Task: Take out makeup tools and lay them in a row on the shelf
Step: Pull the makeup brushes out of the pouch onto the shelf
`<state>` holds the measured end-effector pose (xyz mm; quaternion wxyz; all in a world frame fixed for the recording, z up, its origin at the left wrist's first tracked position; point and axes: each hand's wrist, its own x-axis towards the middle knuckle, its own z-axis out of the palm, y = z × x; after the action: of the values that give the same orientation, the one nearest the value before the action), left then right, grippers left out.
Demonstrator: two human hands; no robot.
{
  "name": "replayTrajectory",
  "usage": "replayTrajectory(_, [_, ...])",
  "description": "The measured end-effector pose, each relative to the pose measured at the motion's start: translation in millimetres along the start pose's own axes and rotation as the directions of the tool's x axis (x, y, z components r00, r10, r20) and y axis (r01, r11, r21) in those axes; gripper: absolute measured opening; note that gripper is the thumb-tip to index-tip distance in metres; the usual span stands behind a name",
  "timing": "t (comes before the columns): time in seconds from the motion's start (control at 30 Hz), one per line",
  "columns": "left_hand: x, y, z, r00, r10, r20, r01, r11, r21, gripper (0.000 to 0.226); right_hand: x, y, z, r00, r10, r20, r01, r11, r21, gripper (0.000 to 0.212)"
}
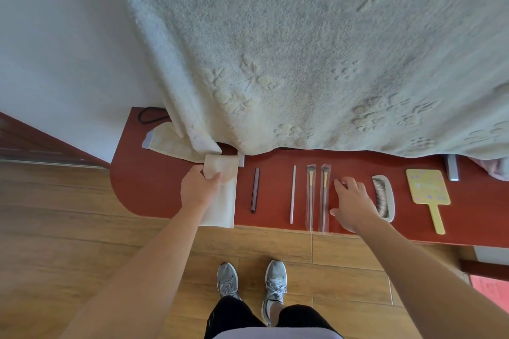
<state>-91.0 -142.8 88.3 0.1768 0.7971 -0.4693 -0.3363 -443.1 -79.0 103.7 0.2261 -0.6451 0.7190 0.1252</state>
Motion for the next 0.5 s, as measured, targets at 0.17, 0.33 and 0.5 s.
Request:
replayTrajectory(0.17, [5.7,4.0,-0.1,0.998,-0.061,0.024,0.063,0.996,-0.065,0.034,-0.8,-0.8,0.5,1.0,0.002,-0.003,-0.002,1.0,0.002,0.08])
replayTrajectory(0.33, [7.3,6.0,2.9,0.999,-0.037,0.027,0.039,0.997,-0.059,0.036,-0.3,0.7,-0.1,1.0,0.005,-0.003,-0.005,1.0,0.003,0.08])
replayTrajectory(0.5, [4.9,1.6,3.9,0.999,-0.001,0.039,0.003,0.999,-0.051,0.044,-0.5,0.5,0.9,1.0,0.005,-0.004,-0.005,1.0,0.018,0.08])
